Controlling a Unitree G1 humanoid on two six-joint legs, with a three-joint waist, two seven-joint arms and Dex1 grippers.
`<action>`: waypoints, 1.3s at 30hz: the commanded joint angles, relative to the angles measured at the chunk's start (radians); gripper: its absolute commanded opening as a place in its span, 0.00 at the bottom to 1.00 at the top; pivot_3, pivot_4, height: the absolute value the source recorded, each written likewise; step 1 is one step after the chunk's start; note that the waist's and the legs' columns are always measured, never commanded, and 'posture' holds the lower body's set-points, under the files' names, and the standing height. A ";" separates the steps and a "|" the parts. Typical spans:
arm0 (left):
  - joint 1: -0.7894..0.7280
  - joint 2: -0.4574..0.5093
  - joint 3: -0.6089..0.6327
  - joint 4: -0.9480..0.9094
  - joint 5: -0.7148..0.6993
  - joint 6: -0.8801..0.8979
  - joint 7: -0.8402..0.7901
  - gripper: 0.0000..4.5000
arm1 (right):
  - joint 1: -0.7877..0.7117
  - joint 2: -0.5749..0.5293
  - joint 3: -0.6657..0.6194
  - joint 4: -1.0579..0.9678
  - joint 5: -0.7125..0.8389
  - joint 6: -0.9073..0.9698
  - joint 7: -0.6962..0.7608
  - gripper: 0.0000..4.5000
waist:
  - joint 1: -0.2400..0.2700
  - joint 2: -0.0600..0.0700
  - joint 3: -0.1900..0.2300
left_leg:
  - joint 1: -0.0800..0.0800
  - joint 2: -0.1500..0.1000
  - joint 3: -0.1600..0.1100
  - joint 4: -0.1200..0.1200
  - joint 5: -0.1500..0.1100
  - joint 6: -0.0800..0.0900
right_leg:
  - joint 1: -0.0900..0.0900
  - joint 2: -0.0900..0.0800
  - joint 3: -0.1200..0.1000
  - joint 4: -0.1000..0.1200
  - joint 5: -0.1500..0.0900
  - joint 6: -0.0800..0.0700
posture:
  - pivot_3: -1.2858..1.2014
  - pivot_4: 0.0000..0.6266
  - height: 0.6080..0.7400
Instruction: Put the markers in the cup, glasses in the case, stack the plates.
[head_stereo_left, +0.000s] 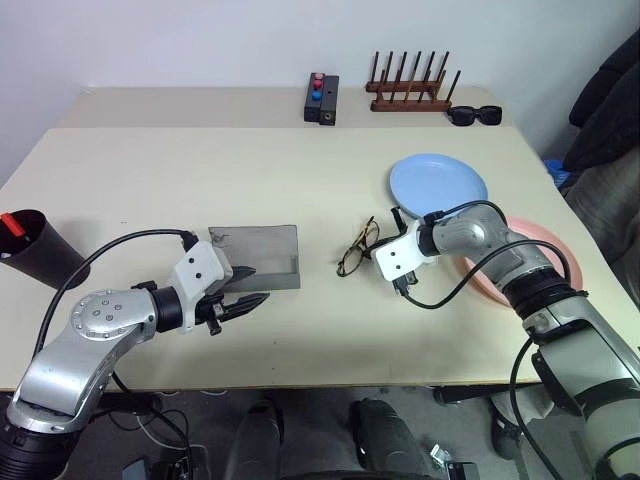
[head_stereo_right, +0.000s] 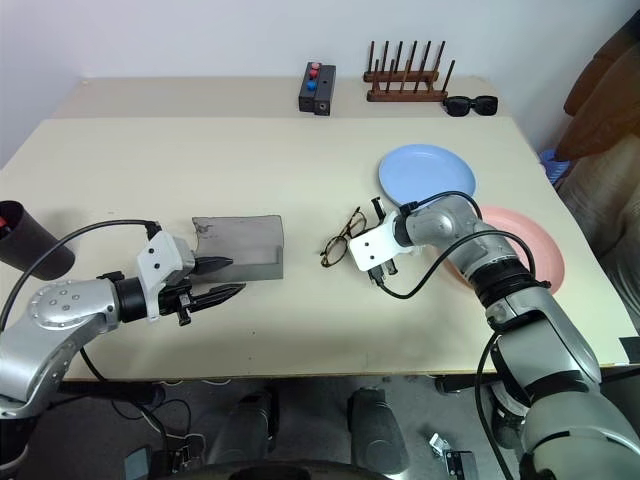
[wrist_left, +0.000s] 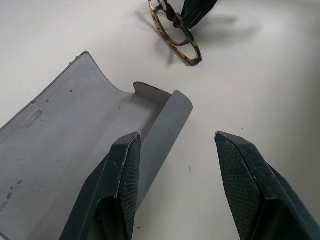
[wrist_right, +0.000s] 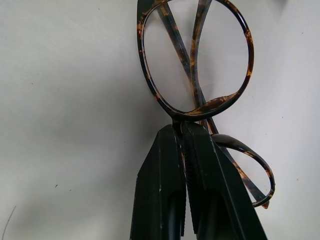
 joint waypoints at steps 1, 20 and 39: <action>0.008 0.003 0.037 -0.038 -0.013 -0.004 0.010 0.53 | -0.021 -0.018 -0.017 -0.025 0.038 0.015 0.063 0.01 | 0.000 0.000 0.000 | 0.000 0.000 0.000 0.000 0.000 0.000 | 0.000 0.000 0.000 0.000 0.000 0.000 | 0.52 0.24 1.00; -0.006 0.010 0.051 -0.015 -0.007 -0.012 -0.001 0.53 | 0.014 -0.159 -0.054 -0.314 0.252 0.109 0.375 0.01 | 0.002 0.002 0.001 | -0.001 0.000 0.000 0.000 0.000 0.000 | 0.000 0.000 0.000 0.000 0.000 0.000 | 0.52 0.24 1.00; -0.052 0.004 0.026 0.030 0.004 -0.019 -0.011 0.53 | -0.134 -0.133 0.136 -0.192 0.090 -0.370 0.424 0.01 | 0.001 0.003 0.002 | -0.001 0.000 0.000 0.000 0.000 0.000 | -0.001 0.000 0.000 0.000 0.000 0.000 | 0.52 0.24 1.00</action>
